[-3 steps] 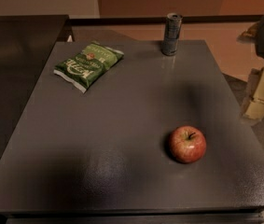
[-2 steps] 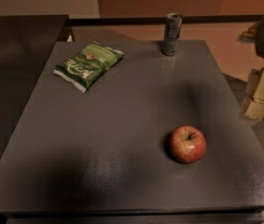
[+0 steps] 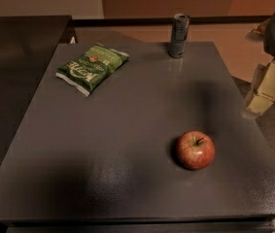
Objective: Move redbull can near apple
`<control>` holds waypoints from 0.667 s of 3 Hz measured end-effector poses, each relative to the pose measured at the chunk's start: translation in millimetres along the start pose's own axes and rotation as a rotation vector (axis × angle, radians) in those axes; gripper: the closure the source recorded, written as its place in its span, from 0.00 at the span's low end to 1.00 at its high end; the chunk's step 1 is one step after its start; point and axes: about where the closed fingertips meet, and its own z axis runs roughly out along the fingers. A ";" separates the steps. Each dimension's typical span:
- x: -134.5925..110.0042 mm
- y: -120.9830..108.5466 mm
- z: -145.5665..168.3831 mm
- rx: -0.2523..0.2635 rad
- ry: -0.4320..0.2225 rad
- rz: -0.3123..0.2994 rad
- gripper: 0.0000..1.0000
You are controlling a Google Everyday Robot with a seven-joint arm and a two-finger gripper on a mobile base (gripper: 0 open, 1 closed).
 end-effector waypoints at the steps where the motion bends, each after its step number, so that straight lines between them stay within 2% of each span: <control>1: -4.6 -32.8 15.7 0.015 -0.059 0.021 0.00; 2: -10.6 -69.1 32.0 0.034 -0.119 0.044 0.00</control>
Offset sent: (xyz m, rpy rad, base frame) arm 0.1301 -0.0114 -0.0140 0.1946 -0.1004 -0.0411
